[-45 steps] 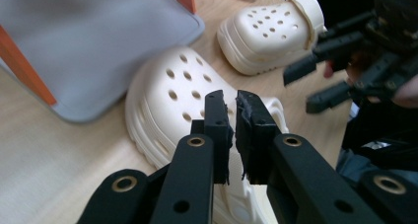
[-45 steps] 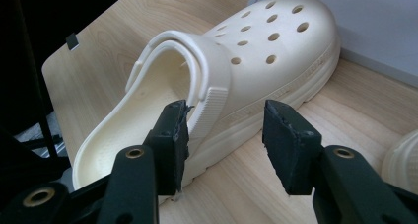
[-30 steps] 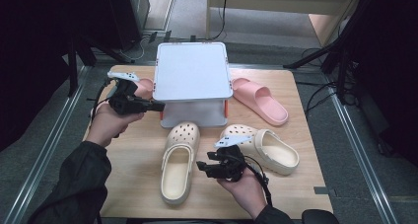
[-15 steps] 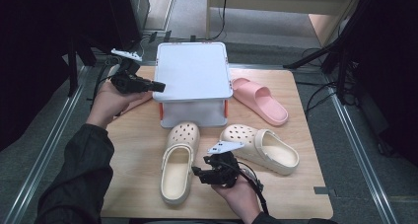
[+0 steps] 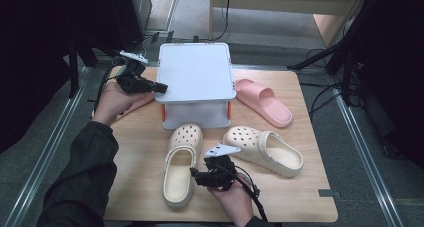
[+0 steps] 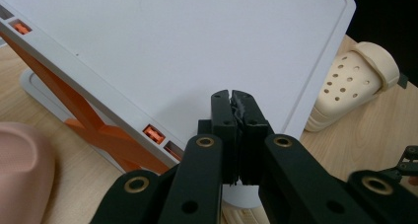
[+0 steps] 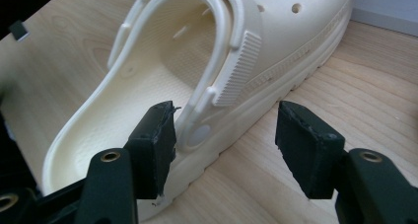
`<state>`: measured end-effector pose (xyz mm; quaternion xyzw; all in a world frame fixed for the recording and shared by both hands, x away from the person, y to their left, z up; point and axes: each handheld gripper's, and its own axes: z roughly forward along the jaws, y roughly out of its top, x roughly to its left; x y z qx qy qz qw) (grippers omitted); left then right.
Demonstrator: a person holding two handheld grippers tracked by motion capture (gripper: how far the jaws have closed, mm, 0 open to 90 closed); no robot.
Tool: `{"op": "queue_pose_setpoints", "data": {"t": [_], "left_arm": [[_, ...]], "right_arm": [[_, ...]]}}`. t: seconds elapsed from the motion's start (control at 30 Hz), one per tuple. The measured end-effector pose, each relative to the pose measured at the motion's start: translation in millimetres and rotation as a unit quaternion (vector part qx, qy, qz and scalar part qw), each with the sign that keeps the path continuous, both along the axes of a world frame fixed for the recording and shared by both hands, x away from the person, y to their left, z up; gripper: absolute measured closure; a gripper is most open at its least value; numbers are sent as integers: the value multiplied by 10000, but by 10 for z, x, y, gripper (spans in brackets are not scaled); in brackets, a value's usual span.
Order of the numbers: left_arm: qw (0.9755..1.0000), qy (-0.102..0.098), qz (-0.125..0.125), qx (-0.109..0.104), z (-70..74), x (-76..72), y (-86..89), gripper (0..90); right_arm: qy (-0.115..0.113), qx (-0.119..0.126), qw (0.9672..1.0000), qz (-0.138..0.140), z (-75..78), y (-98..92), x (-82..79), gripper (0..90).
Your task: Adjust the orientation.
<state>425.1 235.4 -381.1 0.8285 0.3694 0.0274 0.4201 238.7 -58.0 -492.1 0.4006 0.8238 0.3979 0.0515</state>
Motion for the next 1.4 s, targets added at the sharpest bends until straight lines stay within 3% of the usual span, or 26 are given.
{"op": "queue_pose_setpoints", "data": {"t": [0.17, 0.27, 0.47, 0.6, 0.7, 0.8, 0.97, 1.0, 1.03, 1.17, 1.3, 1.4], "left_arm": [[10000, -26, -4, -51, -12, 6, -8, 886], [10000, -40, -2, -27, -9, -2, -16, 884], [10000, -64, -60, -6, -10, -7, -23, 882], [10000, -52, -62, -31, -12, -8, -24, 882], [9999, -67, -81, -6, -9, -16, -19, 881], [9999, -56, -85, -16, -10, -19, -19, 881], [9999, -103, -83, 43, -3, -28, -25, 879], [9999, -106, -72, 51, -2, -29, -25, 877], [9999, -108, -81, 44, -4, -28, -25, 878], [9999, -89, -95, -28, -16, -14, -13, 878], [9999, -93, -89, -28, -15, -18, -14, 877], [9999, -93, -111, -24, -16, -17, -4, 876]], "right_arm": [[57, 343, 9991, -235, -25, 27, 57, 422], [13, 359, 9990, -257, 3, 74, 42, 422], [40, 251, 9994, -229, -29, 231, 61, 409], [-90, 56, 9994, -341, -45, 301, 99, 405], [-344, -192, 9978, -537, -75, 340, 161, 483], [-220, -66, 9980, -591, -104, 312, 224, 506], [-142, -25, 9979, -634, -83, 288, 248, 636], [-100, 115, 9980, -612, -74, 265, 272, 741], [-74, 146, 9980, -613, -66, 256, 292, 760], [-70, 116, 9985, -535, -36, 233, 361, 772], [120, 179, 9986, -477, 19, 220, 425, 778], [86, 120, 9990, -422, 76, 196, 458, 780]]}}
